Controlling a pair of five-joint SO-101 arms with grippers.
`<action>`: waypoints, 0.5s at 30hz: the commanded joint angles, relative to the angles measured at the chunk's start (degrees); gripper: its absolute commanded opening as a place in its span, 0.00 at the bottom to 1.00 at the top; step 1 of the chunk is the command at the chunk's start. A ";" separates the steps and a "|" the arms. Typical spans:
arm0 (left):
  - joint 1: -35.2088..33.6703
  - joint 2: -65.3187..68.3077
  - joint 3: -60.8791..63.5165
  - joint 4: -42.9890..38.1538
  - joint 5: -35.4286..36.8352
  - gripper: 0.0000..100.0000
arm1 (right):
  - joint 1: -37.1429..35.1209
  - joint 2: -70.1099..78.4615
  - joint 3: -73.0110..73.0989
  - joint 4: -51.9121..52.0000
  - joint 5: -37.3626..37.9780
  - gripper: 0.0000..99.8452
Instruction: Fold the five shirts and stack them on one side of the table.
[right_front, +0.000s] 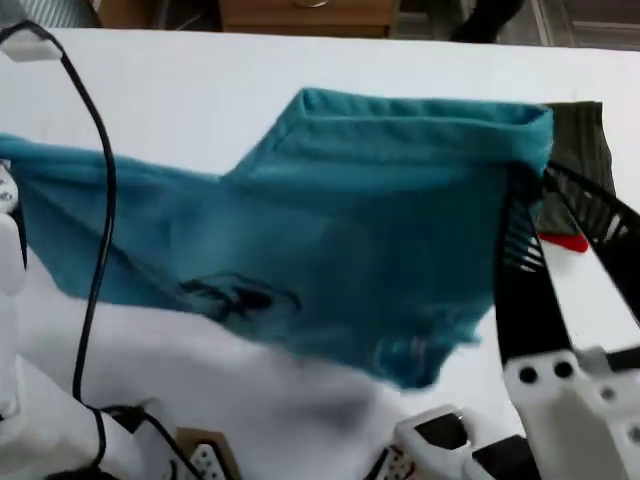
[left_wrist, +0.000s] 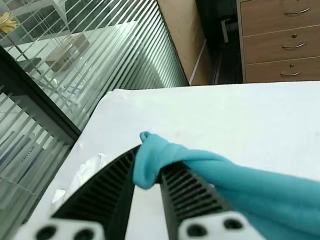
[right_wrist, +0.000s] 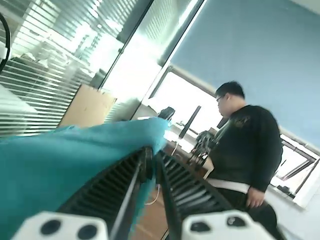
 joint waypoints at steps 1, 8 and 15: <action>0.26 -3.25 4.79 -0.18 -0.26 0.02 | 0.66 -0.31 0.18 -2.15 0.62 0.02; 0.26 -10.90 15.43 -3.96 -0.62 0.02 | 0.66 0.13 0.44 -4.26 0.18 0.02; 0.26 -15.30 22.81 -8.18 -0.70 0.02 | 0.57 0.04 14.15 1.45 -15.21 0.02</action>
